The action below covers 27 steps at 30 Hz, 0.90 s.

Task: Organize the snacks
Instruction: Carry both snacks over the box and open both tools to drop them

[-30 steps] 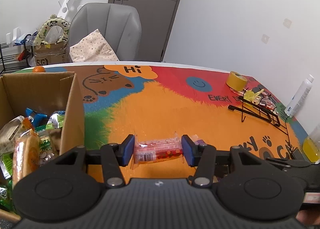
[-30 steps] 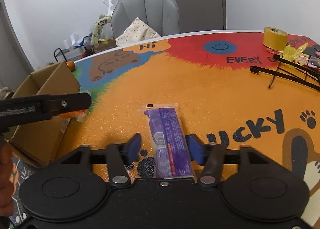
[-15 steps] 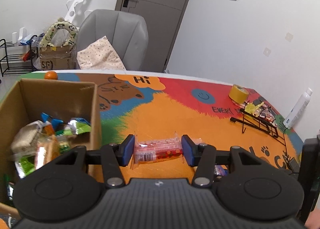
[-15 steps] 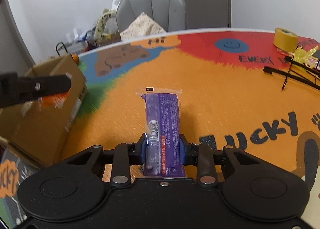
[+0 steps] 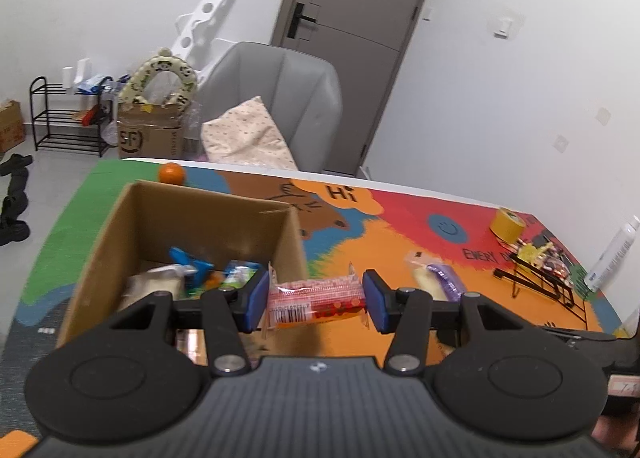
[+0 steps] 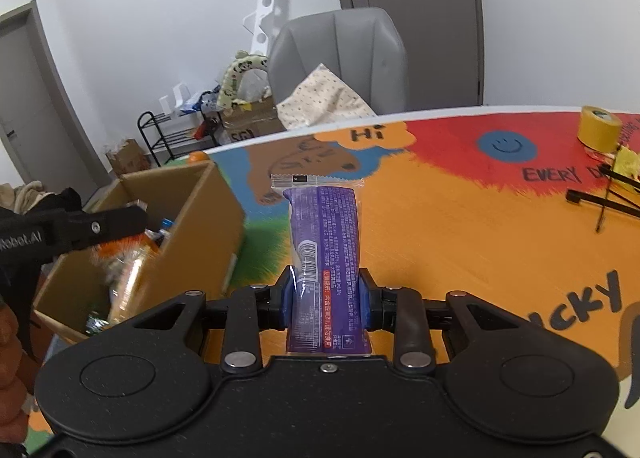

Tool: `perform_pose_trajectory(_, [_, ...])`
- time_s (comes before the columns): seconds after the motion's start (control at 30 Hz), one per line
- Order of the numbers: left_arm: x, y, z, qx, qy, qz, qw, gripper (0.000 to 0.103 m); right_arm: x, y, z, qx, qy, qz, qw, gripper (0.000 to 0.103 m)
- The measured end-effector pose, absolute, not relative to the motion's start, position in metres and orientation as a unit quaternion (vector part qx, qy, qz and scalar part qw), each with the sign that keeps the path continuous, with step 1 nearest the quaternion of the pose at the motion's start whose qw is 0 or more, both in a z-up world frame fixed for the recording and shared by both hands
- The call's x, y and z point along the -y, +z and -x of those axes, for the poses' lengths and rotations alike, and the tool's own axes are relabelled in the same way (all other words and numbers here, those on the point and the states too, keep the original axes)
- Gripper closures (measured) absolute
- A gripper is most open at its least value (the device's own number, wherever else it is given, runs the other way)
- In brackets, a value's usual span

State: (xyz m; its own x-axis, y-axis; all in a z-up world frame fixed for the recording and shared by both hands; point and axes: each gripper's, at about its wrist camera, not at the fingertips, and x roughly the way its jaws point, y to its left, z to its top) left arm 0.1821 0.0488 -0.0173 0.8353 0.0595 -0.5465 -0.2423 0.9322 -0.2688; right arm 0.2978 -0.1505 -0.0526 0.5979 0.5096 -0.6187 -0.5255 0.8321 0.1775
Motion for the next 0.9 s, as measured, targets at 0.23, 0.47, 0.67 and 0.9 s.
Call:
perform_pose_trajectory(0.23, [-0.073, -0.015, -0.167, -0.272, 0.101, 0.174, 0.941, 0.053, 0.134, -0.037, -0.289, -0.325, 0.301, 0.010, 0.896, 0.074])
perform_pose_trajectory(0.47, [-0.089, -0.015, -0.156, -0.271, 0.115, 0.182, 0.938, 0.053, 0.114, -0.026, -0.283, -0.315, 0.317, 0.012, 0.894, 0.074])
perform_pose_trajectory(0.67, [-0.101, -0.018, -0.151, -0.276, 0.134, 0.193, 0.932, 0.049, 0.096, -0.024, -0.282, -0.313, 0.331, 0.011, 0.890, 0.074])
perform_pose_trajectory(0.9, [-0.120, -0.012, -0.138, -0.261, 0.148, 0.211, 0.930, 0.033, 0.072, -0.020, -0.275, -0.309, 0.345, 0.016, 0.886, 0.074])
